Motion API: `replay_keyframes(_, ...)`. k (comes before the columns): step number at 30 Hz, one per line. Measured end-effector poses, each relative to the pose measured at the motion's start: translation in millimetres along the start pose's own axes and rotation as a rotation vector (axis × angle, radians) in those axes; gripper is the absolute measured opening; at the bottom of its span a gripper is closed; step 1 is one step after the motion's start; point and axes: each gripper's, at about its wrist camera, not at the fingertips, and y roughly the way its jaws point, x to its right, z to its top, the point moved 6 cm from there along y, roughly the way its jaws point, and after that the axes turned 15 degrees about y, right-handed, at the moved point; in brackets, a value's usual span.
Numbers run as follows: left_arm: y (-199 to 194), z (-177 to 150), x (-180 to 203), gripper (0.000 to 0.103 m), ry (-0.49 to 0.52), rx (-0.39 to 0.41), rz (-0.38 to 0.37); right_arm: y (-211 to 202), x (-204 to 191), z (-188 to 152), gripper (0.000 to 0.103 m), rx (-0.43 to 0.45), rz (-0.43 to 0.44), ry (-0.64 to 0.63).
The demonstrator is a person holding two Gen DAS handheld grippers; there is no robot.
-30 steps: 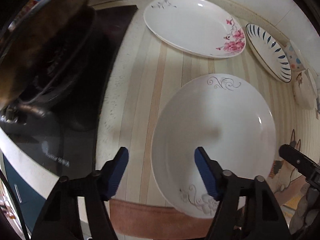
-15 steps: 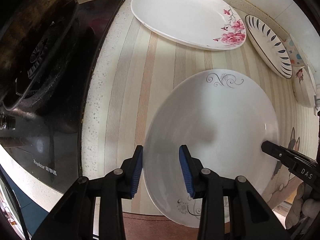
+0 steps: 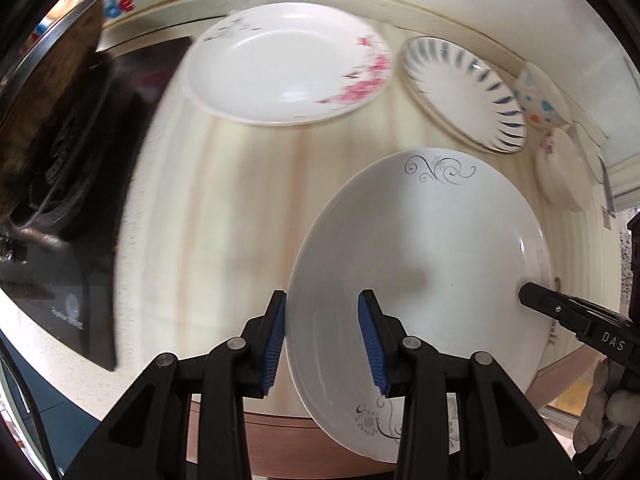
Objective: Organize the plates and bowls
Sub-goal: 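Lift the white plate with the right gripper toward the pink-flower plate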
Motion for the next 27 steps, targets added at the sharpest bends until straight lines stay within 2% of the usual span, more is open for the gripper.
replay_keyframes(6,20,12,30,0.033,0.027,-0.013,-0.026,-32,53,6,0.015,0.018,-0.008,0.038)
replay_keyframes(11,45,28,44,0.033,0.034,-0.037,-0.021,-41,96,10,0.015,0.014,-0.025,0.074)
replay_keyframes(17,57,31,59,0.033,0.026,-0.053,-0.005,-43,120,14,0.015,0.01,-0.03,0.083)
replay_keyframes(27,69,36,66,0.033,-0.004,-0.067,0.025,-36,127,19,0.015,-0.015,-0.027,0.071)
